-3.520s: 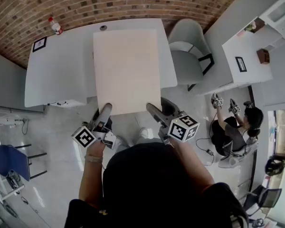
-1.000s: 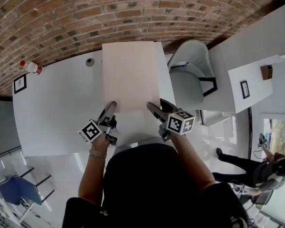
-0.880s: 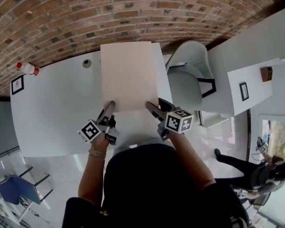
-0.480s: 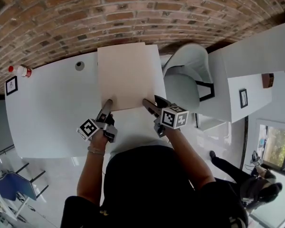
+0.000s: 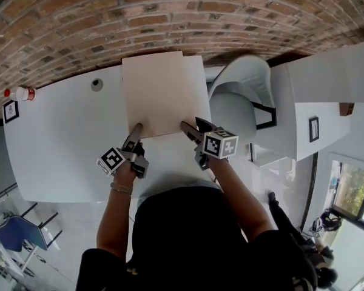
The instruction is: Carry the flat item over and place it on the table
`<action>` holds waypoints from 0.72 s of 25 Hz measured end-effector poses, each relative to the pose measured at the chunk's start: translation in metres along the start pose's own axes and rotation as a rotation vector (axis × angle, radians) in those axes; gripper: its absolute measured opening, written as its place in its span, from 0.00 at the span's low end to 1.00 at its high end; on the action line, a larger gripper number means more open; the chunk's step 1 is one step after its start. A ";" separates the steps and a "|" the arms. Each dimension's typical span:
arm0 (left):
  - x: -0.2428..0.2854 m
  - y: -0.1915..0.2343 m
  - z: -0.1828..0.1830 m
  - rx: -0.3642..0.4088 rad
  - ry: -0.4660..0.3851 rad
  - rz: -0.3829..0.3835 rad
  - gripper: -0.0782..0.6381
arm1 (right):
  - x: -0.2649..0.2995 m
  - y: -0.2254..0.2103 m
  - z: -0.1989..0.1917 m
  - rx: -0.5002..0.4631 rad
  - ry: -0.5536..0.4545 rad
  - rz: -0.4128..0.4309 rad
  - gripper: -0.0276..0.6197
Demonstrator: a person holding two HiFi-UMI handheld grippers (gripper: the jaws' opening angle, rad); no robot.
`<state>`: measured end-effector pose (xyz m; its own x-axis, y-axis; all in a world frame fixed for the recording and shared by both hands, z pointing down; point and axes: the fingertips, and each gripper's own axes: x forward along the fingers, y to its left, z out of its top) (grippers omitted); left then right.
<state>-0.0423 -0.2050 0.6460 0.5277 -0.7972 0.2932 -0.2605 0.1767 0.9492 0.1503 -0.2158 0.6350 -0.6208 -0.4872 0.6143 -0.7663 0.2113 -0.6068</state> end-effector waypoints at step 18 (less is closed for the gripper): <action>0.019 0.034 0.004 0.215 0.030 0.137 0.61 | 0.029 -0.029 -0.006 0.042 0.020 -0.058 0.44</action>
<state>-0.0442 -0.2169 0.6834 0.4988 -0.7562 0.4236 -0.4954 0.1522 0.8552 0.1532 -0.2316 0.6734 -0.5791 -0.4808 0.6584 -0.7936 0.1475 -0.5903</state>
